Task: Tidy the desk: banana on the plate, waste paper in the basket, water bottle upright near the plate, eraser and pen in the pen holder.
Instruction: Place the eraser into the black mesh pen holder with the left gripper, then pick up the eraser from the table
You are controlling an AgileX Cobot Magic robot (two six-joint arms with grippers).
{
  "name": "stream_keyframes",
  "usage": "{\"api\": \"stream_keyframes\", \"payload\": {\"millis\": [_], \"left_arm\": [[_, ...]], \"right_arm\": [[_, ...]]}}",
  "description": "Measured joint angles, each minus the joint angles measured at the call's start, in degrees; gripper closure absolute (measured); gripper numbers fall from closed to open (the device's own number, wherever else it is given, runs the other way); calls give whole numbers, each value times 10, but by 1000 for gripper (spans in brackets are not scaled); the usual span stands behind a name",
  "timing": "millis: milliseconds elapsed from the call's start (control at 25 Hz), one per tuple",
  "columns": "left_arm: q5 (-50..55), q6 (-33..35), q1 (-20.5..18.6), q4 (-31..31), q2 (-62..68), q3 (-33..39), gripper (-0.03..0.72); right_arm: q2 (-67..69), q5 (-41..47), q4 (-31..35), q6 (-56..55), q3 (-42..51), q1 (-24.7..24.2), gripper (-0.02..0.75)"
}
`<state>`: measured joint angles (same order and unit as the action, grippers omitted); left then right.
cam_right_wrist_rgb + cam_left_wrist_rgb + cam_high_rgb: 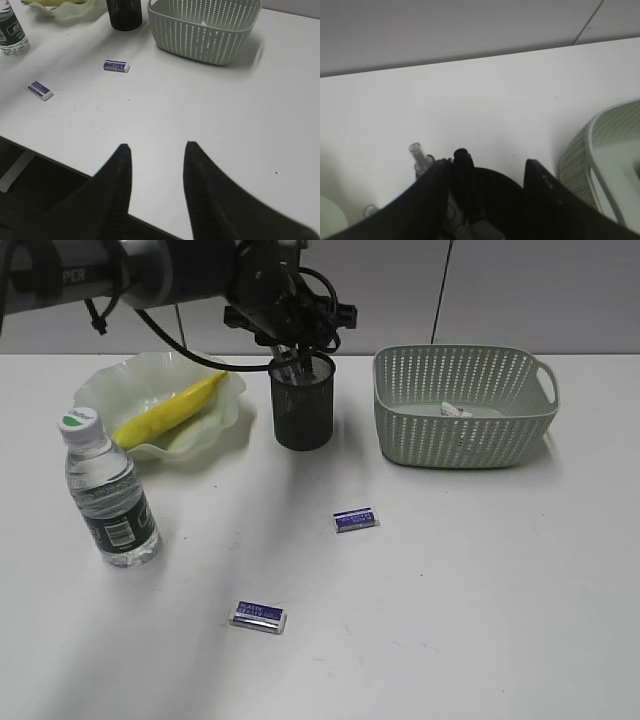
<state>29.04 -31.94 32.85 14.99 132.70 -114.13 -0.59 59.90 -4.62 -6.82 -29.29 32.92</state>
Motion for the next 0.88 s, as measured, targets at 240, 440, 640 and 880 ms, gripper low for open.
{"api": "stream_keyframes", "payload": {"millis": [240,440,640,880], "left_arm": [[41,0,0,22,-45,2,289],[157,12,0,57,-172,1,288],[323,57,0,61,-306,0,288],[404,144,0,27,-460,14,288]], "right_arm": [[0,0,0,0,0,0,450],[0,0,0,0,0,0,450],[0,0,0,0,0,0,449],[0,0,0,0,0,0,449]]}}
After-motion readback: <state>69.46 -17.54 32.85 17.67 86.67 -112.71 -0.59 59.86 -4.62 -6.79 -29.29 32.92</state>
